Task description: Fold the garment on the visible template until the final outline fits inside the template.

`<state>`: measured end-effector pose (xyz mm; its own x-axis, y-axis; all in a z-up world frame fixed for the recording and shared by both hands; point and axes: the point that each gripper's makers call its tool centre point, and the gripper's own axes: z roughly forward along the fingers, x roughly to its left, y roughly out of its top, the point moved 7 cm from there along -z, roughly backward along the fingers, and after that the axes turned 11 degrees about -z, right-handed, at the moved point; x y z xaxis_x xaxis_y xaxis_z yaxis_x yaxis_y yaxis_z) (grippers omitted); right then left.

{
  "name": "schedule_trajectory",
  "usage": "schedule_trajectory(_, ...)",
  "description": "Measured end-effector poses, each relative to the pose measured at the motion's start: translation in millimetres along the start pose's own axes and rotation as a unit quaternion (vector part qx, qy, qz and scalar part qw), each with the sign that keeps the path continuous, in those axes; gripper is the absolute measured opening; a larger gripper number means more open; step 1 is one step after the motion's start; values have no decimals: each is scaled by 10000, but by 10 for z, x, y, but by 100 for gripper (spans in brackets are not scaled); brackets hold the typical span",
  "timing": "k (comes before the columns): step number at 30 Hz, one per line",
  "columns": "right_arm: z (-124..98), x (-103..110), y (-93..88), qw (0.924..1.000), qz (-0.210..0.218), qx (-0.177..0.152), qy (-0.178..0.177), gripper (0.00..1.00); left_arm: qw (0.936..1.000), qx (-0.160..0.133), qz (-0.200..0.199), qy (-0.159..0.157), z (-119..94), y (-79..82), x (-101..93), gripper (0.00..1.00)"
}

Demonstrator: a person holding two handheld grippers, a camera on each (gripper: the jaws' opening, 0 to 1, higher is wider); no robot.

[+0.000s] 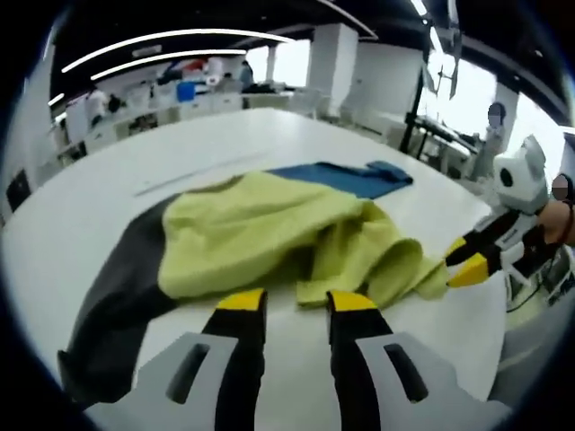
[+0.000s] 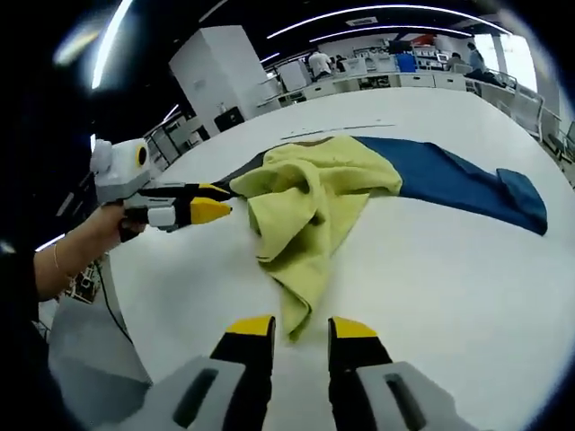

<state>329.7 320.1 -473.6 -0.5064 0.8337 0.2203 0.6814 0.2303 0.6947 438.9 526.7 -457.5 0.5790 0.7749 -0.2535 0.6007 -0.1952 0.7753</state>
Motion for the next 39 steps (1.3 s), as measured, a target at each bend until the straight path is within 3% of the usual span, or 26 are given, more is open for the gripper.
schedule_trajectory(9, 55, 27, -26, 9998, -197, 23, -20, 9, 9997, 246, 9, -70, 173, -46, -24, 19)
schedule_trajectory(18, 82, 26, 1, 9999, 93, -114, 45, 1, 9982, 513, -292, -53, 312, -106, -12, 12)
schedule_trajectory(20, 87, 22, 0, 9998, 136, -120, 37, 0, 9970, 718, -285, 44, 314, -148, -7, 9)
schedule_trajectory(25, 83, 8, -11, 9998, 156, -110, -25, 0, 9969, 691, -367, -13, 325, -141, -27, 3)
schedule_trajectory(28, 72, -6, -20, 9998, 181, -111, -58, 0, 9971, 728, -214, 3, 333, -151, -44, 1)
schedule_trajectory(33, 26, -19, -31, 9999, 17, -60, -88, 0, 9974, 715, -37, 77, 249, -131, -35, 0)
schedule_trajectory(39, -64, -58, -18, 9998, -178, -14, -129, 0, 9978, 652, 55, 107, -1, -117, -15, 0)
